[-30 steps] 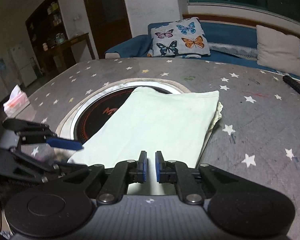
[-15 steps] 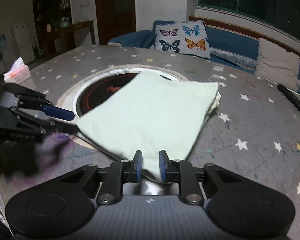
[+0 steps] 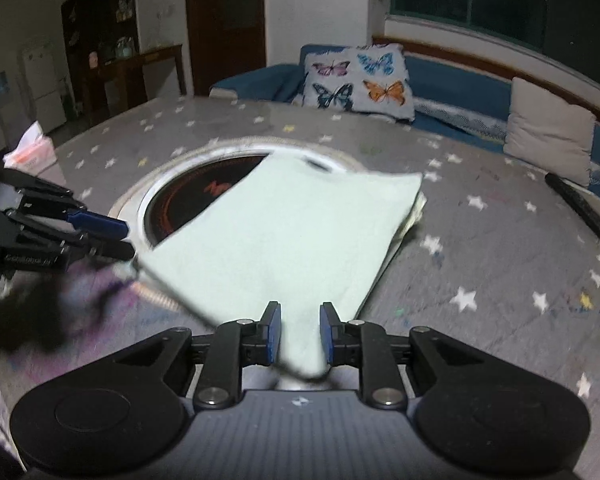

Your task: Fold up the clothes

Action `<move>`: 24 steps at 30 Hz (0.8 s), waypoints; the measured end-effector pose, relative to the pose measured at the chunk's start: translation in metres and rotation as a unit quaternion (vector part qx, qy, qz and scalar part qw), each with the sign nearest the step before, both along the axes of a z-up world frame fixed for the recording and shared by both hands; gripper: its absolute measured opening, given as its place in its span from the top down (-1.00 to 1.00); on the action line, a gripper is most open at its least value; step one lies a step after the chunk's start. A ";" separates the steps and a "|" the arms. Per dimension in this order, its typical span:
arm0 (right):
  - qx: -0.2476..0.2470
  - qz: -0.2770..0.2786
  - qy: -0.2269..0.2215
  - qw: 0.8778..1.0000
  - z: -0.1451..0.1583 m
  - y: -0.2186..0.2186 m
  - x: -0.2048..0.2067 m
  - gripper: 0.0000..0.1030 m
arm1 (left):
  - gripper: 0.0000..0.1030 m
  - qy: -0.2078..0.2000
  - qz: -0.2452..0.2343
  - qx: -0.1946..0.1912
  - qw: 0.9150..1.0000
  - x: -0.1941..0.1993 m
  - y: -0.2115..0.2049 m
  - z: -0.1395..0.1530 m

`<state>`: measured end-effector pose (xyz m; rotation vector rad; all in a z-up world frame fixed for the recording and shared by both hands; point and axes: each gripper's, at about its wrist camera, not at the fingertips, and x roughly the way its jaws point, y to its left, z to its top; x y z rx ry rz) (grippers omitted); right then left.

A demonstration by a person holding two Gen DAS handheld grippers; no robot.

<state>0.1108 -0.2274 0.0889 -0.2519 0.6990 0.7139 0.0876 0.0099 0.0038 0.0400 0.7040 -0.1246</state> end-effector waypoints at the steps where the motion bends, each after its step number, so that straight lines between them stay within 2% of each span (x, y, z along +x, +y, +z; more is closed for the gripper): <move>1: 0.004 -0.003 -0.002 1.000 0.002 0.001 0.004 0.60 | 0.19 0.000 0.002 -0.002 1.000 0.007 -0.001 0.001; 7: 0.047 -0.040 0.012 0.998 0.005 0.012 0.049 0.58 | 0.19 0.000 0.005 -0.015 1.000 0.050 -0.009 0.005; 13: 0.077 -0.078 0.038 0.993 -0.008 0.017 0.088 0.58 | 0.23 0.012 0.017 -0.038 0.999 0.086 -0.006 -0.002; 21: 0.092 -0.110 0.072 0.987 -0.031 0.010 0.118 0.60 | 0.28 0.035 0.044 -0.047 0.997 0.117 0.006 -0.020; 24: 0.098 -0.116 0.071 0.986 -0.029 0.006 0.116 0.59 | 0.26 0.035 0.055 -0.054 0.996 0.117 0.011 -0.021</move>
